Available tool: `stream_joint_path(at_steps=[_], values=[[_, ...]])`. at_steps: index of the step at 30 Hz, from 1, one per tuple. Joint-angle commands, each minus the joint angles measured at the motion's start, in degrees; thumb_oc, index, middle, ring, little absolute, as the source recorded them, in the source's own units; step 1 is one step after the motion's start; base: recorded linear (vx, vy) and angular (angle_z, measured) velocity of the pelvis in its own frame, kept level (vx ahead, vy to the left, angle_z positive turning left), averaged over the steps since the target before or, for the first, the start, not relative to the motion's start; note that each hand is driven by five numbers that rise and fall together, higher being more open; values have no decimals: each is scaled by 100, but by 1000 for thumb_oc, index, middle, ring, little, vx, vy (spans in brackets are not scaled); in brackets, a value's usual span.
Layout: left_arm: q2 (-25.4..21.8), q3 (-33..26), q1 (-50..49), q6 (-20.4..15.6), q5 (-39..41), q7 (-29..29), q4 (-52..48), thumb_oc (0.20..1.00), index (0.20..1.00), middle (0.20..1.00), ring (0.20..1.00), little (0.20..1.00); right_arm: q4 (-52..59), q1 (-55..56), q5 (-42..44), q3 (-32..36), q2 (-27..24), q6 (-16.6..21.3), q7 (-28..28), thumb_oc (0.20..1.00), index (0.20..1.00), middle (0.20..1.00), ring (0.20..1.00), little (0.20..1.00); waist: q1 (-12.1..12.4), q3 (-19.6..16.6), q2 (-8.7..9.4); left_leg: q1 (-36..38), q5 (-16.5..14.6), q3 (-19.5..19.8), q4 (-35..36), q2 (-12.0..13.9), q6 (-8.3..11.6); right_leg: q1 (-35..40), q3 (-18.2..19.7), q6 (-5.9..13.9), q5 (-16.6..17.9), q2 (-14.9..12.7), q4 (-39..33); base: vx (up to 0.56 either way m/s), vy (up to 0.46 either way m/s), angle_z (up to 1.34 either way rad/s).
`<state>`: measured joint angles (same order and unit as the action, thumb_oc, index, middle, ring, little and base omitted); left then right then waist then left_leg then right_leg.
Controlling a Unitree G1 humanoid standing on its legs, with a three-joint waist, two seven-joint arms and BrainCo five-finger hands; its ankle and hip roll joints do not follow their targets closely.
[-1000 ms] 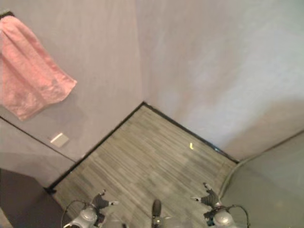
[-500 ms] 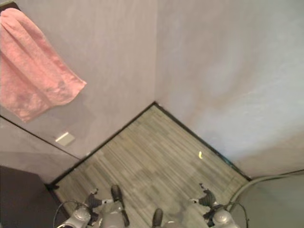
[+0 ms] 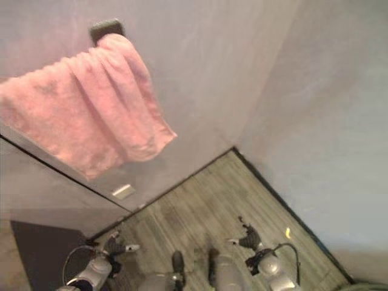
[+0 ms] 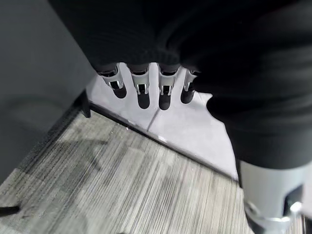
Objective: Put brush and paste in cup on sink, flatten towel.
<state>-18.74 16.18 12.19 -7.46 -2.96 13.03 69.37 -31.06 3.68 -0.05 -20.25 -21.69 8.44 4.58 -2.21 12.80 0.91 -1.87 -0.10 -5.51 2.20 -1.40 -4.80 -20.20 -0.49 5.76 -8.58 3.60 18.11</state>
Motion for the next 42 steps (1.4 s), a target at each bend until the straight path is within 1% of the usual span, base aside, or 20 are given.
stream_joint_path(at_steps=[1,3,6,7,8,9,10,11,14,15,16,17,18,20,21,22,25,33,37,42], values=[[-81,-60,-90,-166,-225,76,-125,1000,1000,1000,1000,1000,279,117,132,181,-240,153,-55,1000,1000,1000,1000,1000,-168,142,281,-17,-120,-227,-442,-86,402,475,172,119,983,-96,-673,242,-115,211],[-22,10,-175,-200,-348,60,-113,1000,1000,1000,1000,1000,124,115,119,161,-253,170,-83,1000,1000,1000,1000,1000,-127,48,289,-9,-195,-162,-562,-115,418,712,186,38,992,-91,-835,198,-109,118],[-17,-92,-398,-212,-276,15,-194,1000,1000,1000,1000,1000,25,68,53,196,-322,179,-72,1000,1000,1000,1000,1000,-10,-78,262,-12,-209,-98,-724,-106,509,1005,-69,-52,1033,-161,-1109,180,-113,27],[-21,-189,-503,-234,-175,4,-254,1000,1000,1000,1000,1000,54,9,-6,196,-389,182,-47,1000,1000,1000,1000,1000,41,-97,250,-54,-192,-67,-846,-98,555,1076,-146,-82,1037,-174,-1186,180,-202,26],[-45,-253,-580,-276,-141,32,-344,1000,1000,1000,1000,1000,232,-94,52,286,-483,227,33,1000,1000,1000,1000,1000,91,-77,272,-248,-112,-123,-1139,-51,702,1152,-309,-118,1050,-261,-1295,114,-151,38],[-45,-253,-581,-274,-141,32,-346,1000,1000,1000,1000,1000,237,-91,53,287,-485,225,32,1000,1000,1000,1000,1000,79,-83,269,-269,-121,-111,-1164,-50,704,1149,-321,-120,1052,-262,-1300,113,-180,78],[-86,-352,-657,-271,-144,70,-392,1000,1000,1000,1000,1000,530,-34,206,436,-578,295,37,1000,1000,1000,1000,1000,94,-66,339,-528,27,-359,-1560,94,848,1277,-518,-149,1056,-385,-1427,60,-91,73],[-86,-351,-659,-270,-144,70,-394,1000,1000,1000,1000,1000,538,-28,209,439,-581,291,33,1000,1000,1000,1000,1000,86,-73,333,-555,13,-348,-1596,101,852,1272,-529,-152,1059,-381,-1432,72,-124,79],[-153,-497,-701,-277,-97,98,-357,1000,1000,1000,1000,1000,1007,137,423,617,-742,365,-45,1000,1000,1000,1000,1000,97,-51,433,-788,81,-788,-1969,388,917,1351,-785,-175,1065,-514,-1545,32,-98,61],[-162,-539,-708,-274,-92,101,-348,1000,1000,1000,1000,1000,1100,201,482,694,-792,364,-71,1000,1000,1000,1000,1000,96,-78,423,-775,68,-897,-1944,489,922,1371,-855,-174,1051,-538,-1584,38,-56,64],[-181,-569,-715,-273,-108,96,-349,1000,1000,1000,1000,1000,1178,269,535,801,-848,395,-73,1000,1000,1000,1000,1000,42,-125,438,-694,109,-1192,-1795,728,963,1380,-978,-148,1044,-611,-1621,53,25,77],[-190,-594,-725,-275,-143,98,-352,1000,1000,1000,1000,1000,1260,385,596,961,-906,414,-39,1000,1000,1000,1000,1000,-34,-196,424,-531,254,-1535,-1511,1085,1059,1400,-1119,-118,1017,-686,-1630,77,81,50],[-213,-602,-768,-295,-186,79,-396,1000,1000,1000,1000,1000,1363,497,713,1143,-968,414,-71,1000,1000,1000,1000,1000,-29,-230,386,-427,343,-1507,-1253,1205,1122,1453,-1167,-95,975,-700,-1632,107,122,74],[-260,-619,-835,-323,-218,75,-451,1000,1000,1000,1000,1000,1449,527,833,1269,-1041,476,-96,1000,1000,1000,1000,1000,-17,-291,345,-366,422,-1335,-914,1224,1141,1457,-1189,-63,948,-714,-1629,90,115,52],[-354,-641,-947,-374,-250,51,-575,1000,1000,1000,1000,1000,1389,499,1117,1441,-1118,557,-131,1000,1000,1000,1000,1000,7,-371,260,-266,614,-1020,-452,1320,1220,1464,-1183,-30,907,-730,-1595,110,213,-2],[-443,-718,-1034,-416,-217,-9,-752,1000,1000,1000,1000,1000,1479,525,1623,1705,-1135,609,-265,1000,1000,1000,1000,1000,-30,-459,191,-37,590,-927,-144,1317,1234,1493,-1172,-1,901,-789,-1589,116,215,-18],[-492,-738,-1068,-498,-162,-82,-966,1000,1000,1000,1000,1000,1333,505,2005,1885,-1144,632,-370,1000,1000,1000,1000,1000,-54,-553,123,152,582,-1033,140,1255,1242,1491,-1177,53,955,-837,-1596,18,156,-15],[-1403,-673,-1461,-877,380,-579,-3272,1000,1000,1000,1000,1000,1012,-114,2179,1919,-1855,517,-666,1000,1000,1000,1000,1000,94,-722,74,491,366,-1059,193,952,1102,1635,-1000,231,1120,-1085,-1538,-19,162,-11],[-1916,-622,-1336,-1036,881,-904,-4132,1000,1000,1000,1000,1000,909,-443,2380,1637,-2212,427,-950,1000,1000,1000,1000,1000,131,-842,100,606,328,-964,256,891,1069,1726,-1030,286,1151,-1164,-1522,-35,69,-2],[-2327,-180,-785,-1188,1516,-1381,-4766,1000,1000,1000,1000,1000,565,-1122,2895,1023,-2532,350,-1373,1000,1000,1000,1000,1000,191,-966,153,667,266,-876,280,845,1079,1895,-1121,332,1225,-1253,-1676,-29,29,10]])
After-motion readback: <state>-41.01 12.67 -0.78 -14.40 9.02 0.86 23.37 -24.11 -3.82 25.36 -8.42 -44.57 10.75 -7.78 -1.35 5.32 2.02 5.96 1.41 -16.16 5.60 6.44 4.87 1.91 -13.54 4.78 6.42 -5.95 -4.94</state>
